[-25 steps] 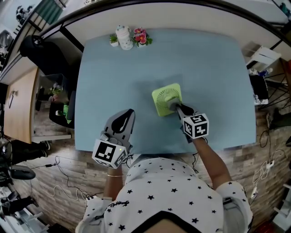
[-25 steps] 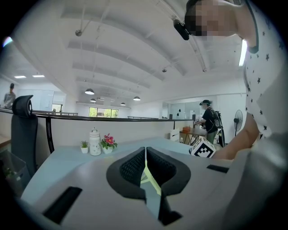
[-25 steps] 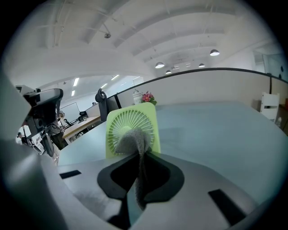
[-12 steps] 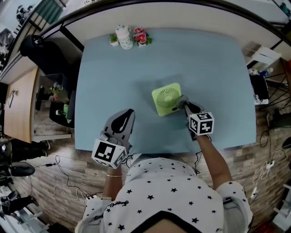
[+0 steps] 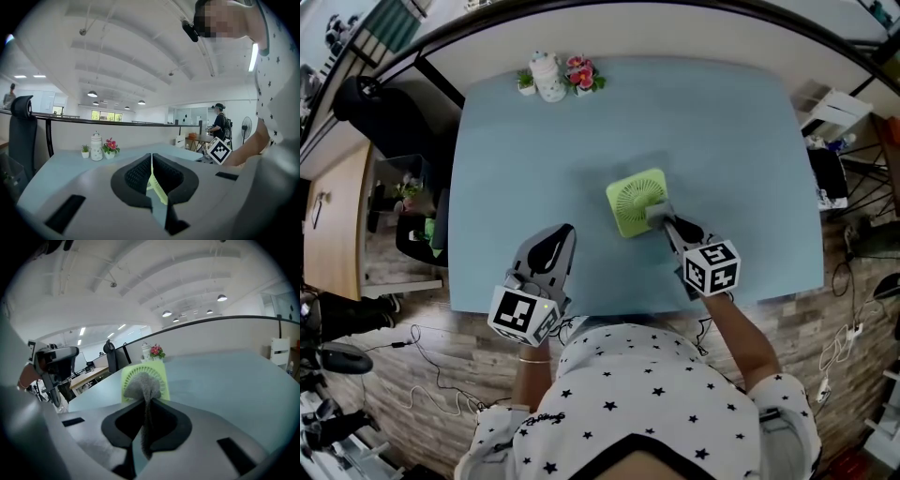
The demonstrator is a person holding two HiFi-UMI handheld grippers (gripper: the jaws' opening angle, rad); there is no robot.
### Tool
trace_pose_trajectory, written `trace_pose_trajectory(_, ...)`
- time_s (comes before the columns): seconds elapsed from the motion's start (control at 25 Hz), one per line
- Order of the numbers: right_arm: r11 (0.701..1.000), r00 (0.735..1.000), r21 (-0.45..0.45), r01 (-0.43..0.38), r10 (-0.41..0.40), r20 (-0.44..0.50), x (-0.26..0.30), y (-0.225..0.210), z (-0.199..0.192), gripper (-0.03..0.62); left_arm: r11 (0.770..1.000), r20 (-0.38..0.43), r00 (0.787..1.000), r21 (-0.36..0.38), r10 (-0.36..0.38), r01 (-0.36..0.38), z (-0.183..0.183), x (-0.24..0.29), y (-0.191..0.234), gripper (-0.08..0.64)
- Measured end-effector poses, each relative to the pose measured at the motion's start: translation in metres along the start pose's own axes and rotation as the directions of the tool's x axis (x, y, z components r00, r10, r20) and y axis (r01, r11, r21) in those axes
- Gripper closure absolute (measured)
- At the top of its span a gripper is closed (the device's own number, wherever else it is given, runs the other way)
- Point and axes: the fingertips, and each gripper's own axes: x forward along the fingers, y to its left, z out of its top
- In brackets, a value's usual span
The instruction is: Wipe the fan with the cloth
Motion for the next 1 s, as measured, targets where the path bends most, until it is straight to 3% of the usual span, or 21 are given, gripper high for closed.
trace_pose_trajectory(0.16, 0.995, 0.996, -0.049, -0.088, 0.088, 0.002, 0.008, 0.039, 0.002, 0.565, 1.000, 0.007, 1.000, -0.002, 0.002, -0.002, 0.001, 0.001, 0.000, 0.526)
trace_pose_trajectory(0.48, 0.973, 0.975, -0.108, -0.203, 0.191, -0.112, 0.040, 0.089, -0.031, 0.565, 0.999, 0.007, 0.999, -0.016, 0.049, -0.049, -0.002, -0.013, 0.010, 0.526)
trace_pose_trajectory(0.76, 0.972, 0.968, -0.133, -0.194, 0.168, -0.189, 0.052, 0.089, -0.058, 0.565, 0.996, 0.002, 0.996, -0.025, 0.090, -0.090, -0.006, -0.029, 0.020, 0.526)
trace_pose_trajectory(1.0, 0.982, 0.971, -0.113, -0.149, 0.124, -0.203, 0.054, 0.071, -0.066, 0.565, 0.996, 0.005, 0.997, -0.028, 0.081, -0.081, -0.005, -0.028, 0.019, 0.526)
